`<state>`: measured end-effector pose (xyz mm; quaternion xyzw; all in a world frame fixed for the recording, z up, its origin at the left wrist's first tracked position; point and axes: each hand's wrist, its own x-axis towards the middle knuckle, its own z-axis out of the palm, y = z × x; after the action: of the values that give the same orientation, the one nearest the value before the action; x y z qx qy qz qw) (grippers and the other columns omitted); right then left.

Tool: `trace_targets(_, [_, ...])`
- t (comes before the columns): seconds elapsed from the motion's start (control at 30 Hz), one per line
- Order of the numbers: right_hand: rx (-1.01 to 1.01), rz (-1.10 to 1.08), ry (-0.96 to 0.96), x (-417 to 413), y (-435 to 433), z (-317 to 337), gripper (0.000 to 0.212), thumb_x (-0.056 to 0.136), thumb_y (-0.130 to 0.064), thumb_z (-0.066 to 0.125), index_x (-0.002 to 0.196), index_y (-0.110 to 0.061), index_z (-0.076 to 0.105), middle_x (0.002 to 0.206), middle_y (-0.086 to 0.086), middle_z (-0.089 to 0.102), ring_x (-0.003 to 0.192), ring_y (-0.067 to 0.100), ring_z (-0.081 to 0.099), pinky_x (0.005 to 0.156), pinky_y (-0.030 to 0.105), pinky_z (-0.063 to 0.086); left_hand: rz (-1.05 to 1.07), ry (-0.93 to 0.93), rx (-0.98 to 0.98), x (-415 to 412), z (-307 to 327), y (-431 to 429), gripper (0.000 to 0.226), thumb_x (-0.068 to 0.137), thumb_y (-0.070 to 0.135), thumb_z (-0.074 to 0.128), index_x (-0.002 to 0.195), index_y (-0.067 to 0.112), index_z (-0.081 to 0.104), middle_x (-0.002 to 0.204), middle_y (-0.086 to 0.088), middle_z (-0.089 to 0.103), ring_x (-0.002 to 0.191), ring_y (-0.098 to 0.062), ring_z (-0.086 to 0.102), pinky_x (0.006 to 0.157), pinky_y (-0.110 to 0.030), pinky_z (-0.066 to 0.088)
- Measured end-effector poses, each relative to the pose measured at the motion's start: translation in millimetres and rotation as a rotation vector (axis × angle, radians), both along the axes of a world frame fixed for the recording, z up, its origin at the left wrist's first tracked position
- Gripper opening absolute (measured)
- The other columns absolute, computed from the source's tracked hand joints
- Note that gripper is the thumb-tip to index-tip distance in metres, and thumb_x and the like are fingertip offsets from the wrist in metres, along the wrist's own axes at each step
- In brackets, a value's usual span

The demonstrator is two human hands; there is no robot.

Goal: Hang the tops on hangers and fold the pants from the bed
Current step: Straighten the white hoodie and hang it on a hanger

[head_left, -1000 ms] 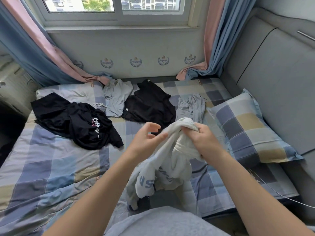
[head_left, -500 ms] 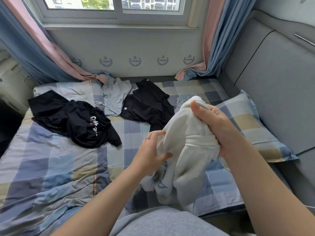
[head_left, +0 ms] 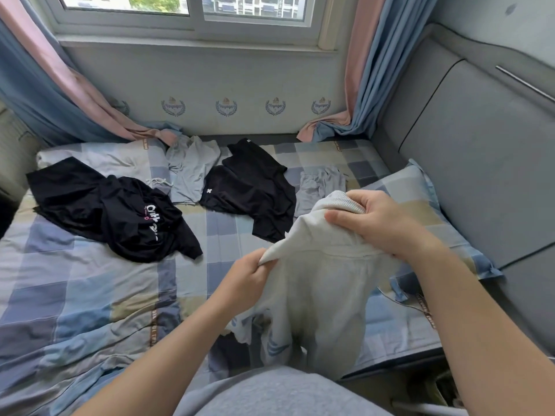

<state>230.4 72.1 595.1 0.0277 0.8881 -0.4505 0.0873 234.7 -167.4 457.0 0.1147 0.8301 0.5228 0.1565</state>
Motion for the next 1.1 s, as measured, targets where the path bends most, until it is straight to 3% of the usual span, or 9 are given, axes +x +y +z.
trace_targets(0.1, [0.199,-0.142,0.108,-6.3,9.2,-8.4,0.027,0.087,-0.038,0.075,0.108,-0.027,0.062,0.105,-0.008,0.064,0.095,0.008,0.059,0.074,0.021,0.044,0.1,-0.043,0.112,-1.6,11.2,3.7,0.038,0.107,0.026,0.043,0.071,0.015,0.04,0.055,0.017,0.034,0.05,-0.004,0.029,0.05,-0.021,0.026])
trace_targets(0.23, [0.173,-0.169,0.267,0.9,0.6,-20.3,0.026,0.09,-0.03,0.072,0.113,-0.028,0.059,0.12,-0.009,0.057,0.111,0.006,0.053,0.088,0.025,0.041,0.201,-0.07,0.243,-8.3,33.9,4.7,0.037,0.107,0.028,0.044,0.072,0.016,0.047,0.052,0.015,0.036,0.046,-0.003,0.03,0.044,-0.015,0.026])
trace_targets(0.37, [-0.155,-0.043,0.188,20.1,-28.9,-31.6,0.004,0.093,-0.013,0.069,0.096,-0.015,0.067,0.087,-0.002,0.073,0.076,0.012,0.07,0.069,0.033,0.057,0.283,-0.095,0.364,-15.1,58.4,2.1,0.032,0.107,0.032,0.046,0.09,0.021,0.071,0.075,0.005,0.068,0.071,-0.01,0.061,0.066,-0.022,0.048])
trace_targets(0.47, [-0.223,0.067,0.105,34.8,-54.0,-52.5,0.003,0.092,-0.012,0.071,0.091,-0.012,0.068,0.084,0.003,0.073,0.077,0.022,0.07,0.071,0.044,0.058,0.356,-0.108,0.443,-18.7,75.1,0.3,0.036,0.105,0.037,0.049,0.087,0.015,0.07,0.086,-0.008,0.073,0.083,-0.025,0.067,0.079,-0.041,0.052])
trace_targets(0.63, [-0.168,-0.005,0.17,38.0,-81.1,-91.0,0.029,0.087,-0.03,0.076,0.11,-0.023,0.059,0.108,-0.012,0.066,0.105,0.005,0.062,0.087,0.029,0.054,0.387,-0.188,0.583,-20.3,99.0,2.5,0.041,0.104,0.039,0.051,0.094,0.002,0.066,0.082,-0.015,0.068,0.077,-0.027,0.068,0.071,-0.04,0.055])
trace_targets(0.73, [-0.146,-0.111,0.19,27.5,-83.7,-110.2,0.028,0.089,-0.027,0.073,0.112,-0.022,0.059,0.111,-0.005,0.066,0.103,0.013,0.062,0.083,0.028,0.051,0.396,-0.225,0.646,-18.2,109.9,5.2,0.036,0.104,0.036,0.051,0.087,0.01,0.068,0.078,-0.01,0.071,0.073,-0.022,0.07,0.063,-0.033,0.057])
trace_targets(0.83, [-0.105,-0.069,0.127,20.7,-83.7,-129.2,0.031,0.089,-0.026,0.072,0.115,-0.028,0.057,0.109,-0.007,0.064,0.096,0.005,0.059,0.074,0.017,0.042,0.415,-0.244,0.694,-14.2,118.0,8.7,0.034,0.104,0.036,0.051,0.09,0.011,0.07,0.085,-0.015,0.071,0.081,-0.028,0.071,0.077,-0.043,0.059])
trace_targets(0.93, [-0.049,0.018,-0.064,16.5,-84.1,-142.8,0.039,0.091,-0.031,0.065,0.128,-0.03,0.051,0.115,-0.003,0.064,0.1,0.014,0.058,0.079,0.027,0.042,0.465,-0.249,0.704,-12.5,121.2,10.0,0.036,0.104,0.037,0.051,0.091,0.009,0.07,0.09,-0.019,0.07,0.087,-0.033,0.069,0.088,-0.052,0.055])
trace_targets(1.1, [-0.091,0.127,-0.169,20.6,-86.2,-149.1,0.057,0.084,-0.036,0.062,0.137,-0.03,0.043,0.121,-0.004,0.064,0.108,0.017,0.06,0.093,0.039,0.049,0.518,-0.281,0.753,-13.8,111.0,6.2,0.038,0.104,0.035,0.052,0.08,0.015,0.074,0.08,-0.01,0.074,0.077,-0.023,0.073,0.067,-0.035,0.059])
